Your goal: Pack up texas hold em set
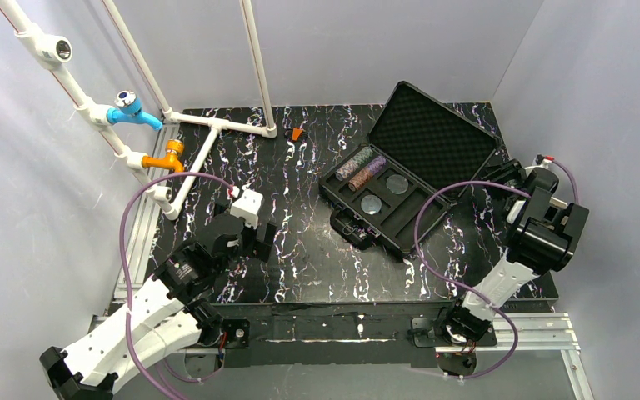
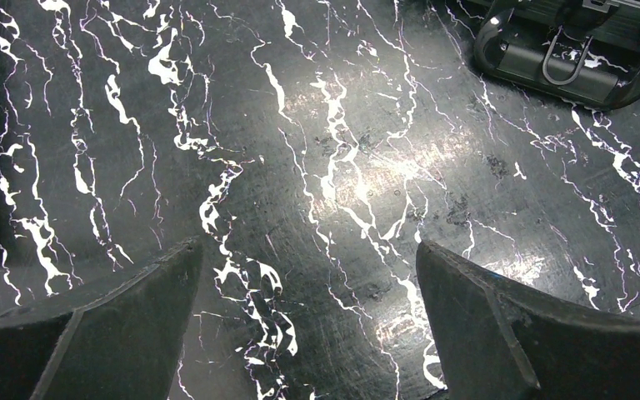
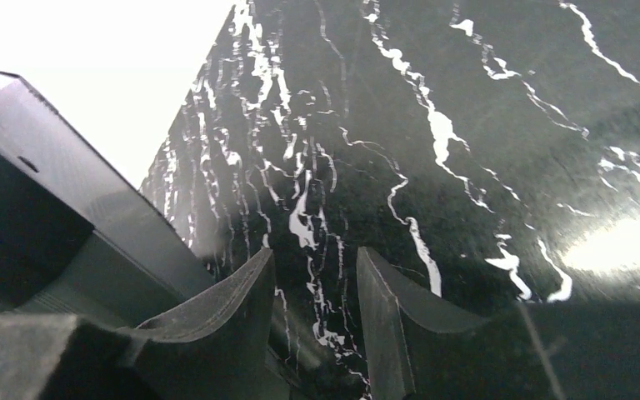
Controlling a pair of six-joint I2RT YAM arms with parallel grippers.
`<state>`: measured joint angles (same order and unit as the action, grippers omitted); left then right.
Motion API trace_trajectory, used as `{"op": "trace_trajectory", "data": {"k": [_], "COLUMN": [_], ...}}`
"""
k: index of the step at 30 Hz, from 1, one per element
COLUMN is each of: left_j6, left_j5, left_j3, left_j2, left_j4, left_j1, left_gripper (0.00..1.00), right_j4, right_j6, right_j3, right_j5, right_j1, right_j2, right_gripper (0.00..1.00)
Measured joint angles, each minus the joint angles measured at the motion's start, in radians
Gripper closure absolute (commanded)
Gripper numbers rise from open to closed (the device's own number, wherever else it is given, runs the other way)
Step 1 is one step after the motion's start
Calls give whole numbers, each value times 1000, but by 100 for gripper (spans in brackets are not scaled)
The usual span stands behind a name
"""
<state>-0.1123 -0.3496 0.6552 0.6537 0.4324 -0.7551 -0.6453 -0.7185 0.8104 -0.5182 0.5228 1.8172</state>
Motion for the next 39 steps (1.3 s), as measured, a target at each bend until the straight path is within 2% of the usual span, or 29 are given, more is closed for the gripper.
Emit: {"op": "trace_trajectory", "data": {"k": [8,16,28,39], "left_j6": [0,0,0,5], "left_j5": [1,11,25,27], "left_j3": [0,0,0,0], "left_j2": [0,-7,-19,-58], "left_j4": [-7,-10,-13,-13], "left_j1": [0,0,0,0], "left_gripper": [1,1,1,1], "right_j4": [-106,-96,163,322], "right_j6": [19,83,295,403], "right_j3": [0,10,69,84], "right_j5": [-140,-212,-249,-279], "right_j1": [11,-56,-161,-298], "right_j2": [8,-38,-151,-212], "right_gripper": [50,50,49,49]}}
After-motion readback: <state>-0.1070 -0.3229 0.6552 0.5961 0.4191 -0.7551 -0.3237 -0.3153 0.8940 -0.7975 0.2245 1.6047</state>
